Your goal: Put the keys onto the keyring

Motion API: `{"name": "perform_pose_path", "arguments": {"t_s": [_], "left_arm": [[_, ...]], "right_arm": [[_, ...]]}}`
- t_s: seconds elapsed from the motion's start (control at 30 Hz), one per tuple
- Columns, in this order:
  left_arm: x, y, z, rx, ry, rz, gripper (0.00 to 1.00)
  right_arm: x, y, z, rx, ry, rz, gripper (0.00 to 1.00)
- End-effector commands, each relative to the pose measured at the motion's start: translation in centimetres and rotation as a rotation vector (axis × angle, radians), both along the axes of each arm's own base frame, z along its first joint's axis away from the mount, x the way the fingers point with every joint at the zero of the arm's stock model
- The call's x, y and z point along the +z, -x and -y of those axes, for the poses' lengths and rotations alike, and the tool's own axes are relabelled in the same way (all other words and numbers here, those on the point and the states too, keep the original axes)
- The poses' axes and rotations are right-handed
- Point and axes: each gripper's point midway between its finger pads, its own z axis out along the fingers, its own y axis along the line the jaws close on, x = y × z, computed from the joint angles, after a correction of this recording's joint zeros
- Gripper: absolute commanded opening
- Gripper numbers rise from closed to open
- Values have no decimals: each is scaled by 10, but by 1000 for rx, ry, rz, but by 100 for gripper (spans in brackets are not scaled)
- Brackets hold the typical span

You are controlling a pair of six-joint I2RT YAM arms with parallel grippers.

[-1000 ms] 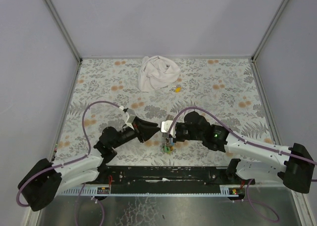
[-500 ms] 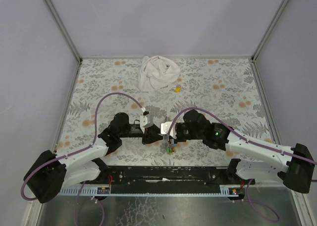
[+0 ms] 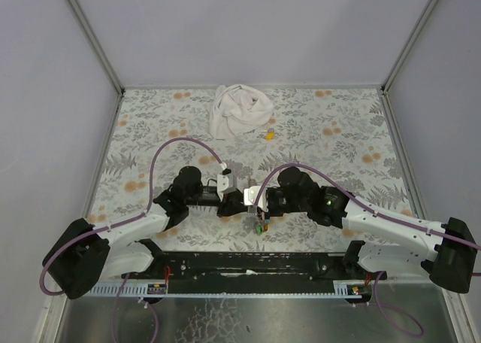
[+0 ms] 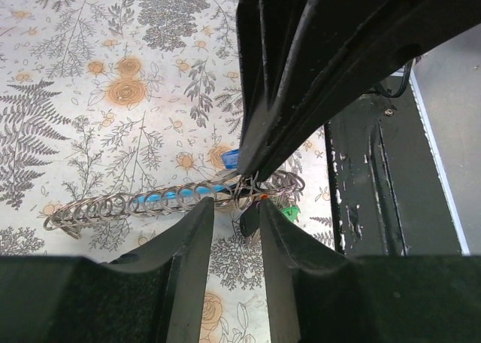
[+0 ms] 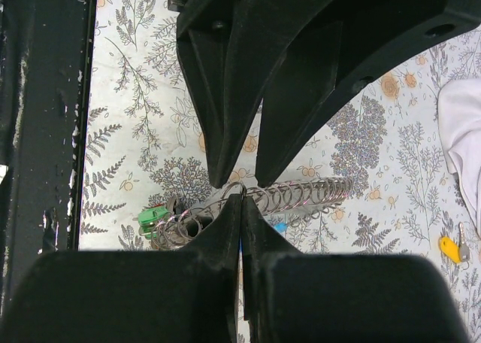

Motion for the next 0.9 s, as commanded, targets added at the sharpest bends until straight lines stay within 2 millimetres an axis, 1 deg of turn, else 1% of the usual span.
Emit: {"name": "perform_pose_path", "arguments": {"t_s": [0.0,0.27,0.4,0.6,0.77,0.87], "left_arm": [[12,-9,1,19,27,41,31],[11,1,8,-59,45,2,31],[11,1,10,-70,53,-9,30],[16,-2,13,-61,78,-16,28],[22,0,12,-63,97,3,29],[21,2,12,-75,92,1,28]], "right_arm": [[36,-1,-14,34,-98,53,0],[36,0,-16,37,-103,51,0],[36,-1,-16,36,-104,49,0],[35,1,-17,41,-102,40,0],[33,1,-17,41,-98,34,0],[34,1,-18,43,-101,35,0]]}}
